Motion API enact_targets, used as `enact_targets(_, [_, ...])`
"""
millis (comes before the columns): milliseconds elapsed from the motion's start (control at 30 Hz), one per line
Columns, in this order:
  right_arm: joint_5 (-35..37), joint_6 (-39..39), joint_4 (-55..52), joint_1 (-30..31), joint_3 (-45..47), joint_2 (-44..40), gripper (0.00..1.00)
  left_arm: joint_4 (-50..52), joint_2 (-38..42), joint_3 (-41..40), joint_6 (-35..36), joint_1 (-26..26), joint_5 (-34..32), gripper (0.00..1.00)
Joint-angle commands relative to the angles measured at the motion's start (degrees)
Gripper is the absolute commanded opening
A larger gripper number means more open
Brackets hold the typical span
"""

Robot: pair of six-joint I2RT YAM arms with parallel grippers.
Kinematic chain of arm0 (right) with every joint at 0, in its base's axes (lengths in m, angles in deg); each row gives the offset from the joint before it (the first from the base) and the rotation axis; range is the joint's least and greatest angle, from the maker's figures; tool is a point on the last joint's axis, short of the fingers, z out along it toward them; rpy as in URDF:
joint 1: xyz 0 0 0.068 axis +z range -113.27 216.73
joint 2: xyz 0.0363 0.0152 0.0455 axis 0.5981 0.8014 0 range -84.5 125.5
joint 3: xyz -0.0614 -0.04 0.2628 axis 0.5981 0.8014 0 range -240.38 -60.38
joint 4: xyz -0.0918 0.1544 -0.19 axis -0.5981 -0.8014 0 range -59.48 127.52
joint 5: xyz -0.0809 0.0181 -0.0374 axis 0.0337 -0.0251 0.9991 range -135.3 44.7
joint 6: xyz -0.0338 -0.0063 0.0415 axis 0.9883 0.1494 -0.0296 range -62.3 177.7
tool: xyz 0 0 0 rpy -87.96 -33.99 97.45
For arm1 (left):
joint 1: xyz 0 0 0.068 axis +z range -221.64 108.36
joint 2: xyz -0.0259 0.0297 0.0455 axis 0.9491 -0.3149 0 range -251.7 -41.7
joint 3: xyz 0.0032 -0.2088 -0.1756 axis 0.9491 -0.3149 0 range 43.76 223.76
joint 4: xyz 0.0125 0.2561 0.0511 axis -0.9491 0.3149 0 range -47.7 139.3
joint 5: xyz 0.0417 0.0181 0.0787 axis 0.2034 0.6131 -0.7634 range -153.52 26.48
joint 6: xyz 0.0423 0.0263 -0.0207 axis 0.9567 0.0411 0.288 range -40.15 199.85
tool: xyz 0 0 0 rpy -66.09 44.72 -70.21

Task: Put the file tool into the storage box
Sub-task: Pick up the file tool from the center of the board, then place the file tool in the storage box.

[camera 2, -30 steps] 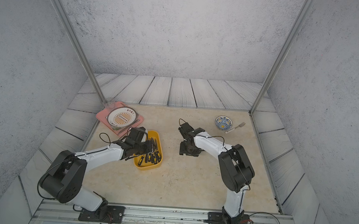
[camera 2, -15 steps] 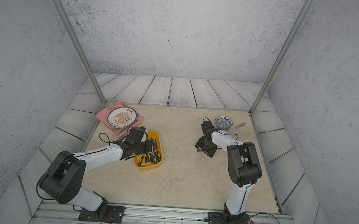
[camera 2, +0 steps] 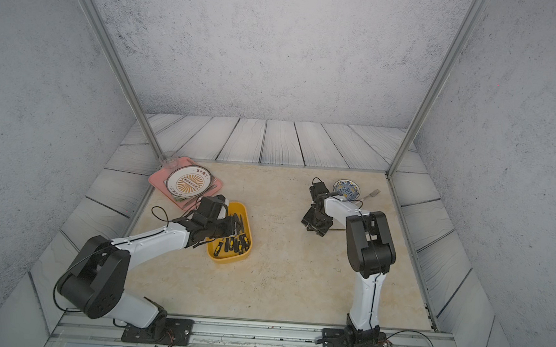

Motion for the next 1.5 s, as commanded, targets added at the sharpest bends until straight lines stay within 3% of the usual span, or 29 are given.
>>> enact_targets(0, [4.8, 1.9, -3.0, -0.2, 5.6, 0.0, 0.55, 0.0, 1.0, 1.2, 0.5, 0.3, -0.7, 0.54])
enact_targets(400, [4.6, 2.1, -0.1, 1.6, 15.3, -5.9, 0.32, -0.4, 0.1, 1.0, -0.6, 0.3, 0.6, 0.54])
enact_targets(600, [3.6, 3.1, 0.9, 2.4, 17.0, -6.8, 0.00, -0.9, -0.2, 1.0, -1.0, 0.3, 1.5, 0.54])
enact_targets(967, [-15.0, 16.4, 7.7, 14.0, 13.2, -15.2, 0.00, -11.7, 1.6, -1.9, -2.4, 0.3, 9.9, 0.68])
enact_targets(1133, [-25.9, 17.0, 9.5, 16.9, 8.8, -15.0, 0.00, -16.3, 1.1, -2.5, -3.7, 0.3, 14.5, 0.70])
enact_targets(1467, [-31.0, 19.2, 8.8, 20.8, -0.4, -11.3, 0.00, -18.6, 1.7, -3.0, -4.2, 0.3, 16.4, 0.70])
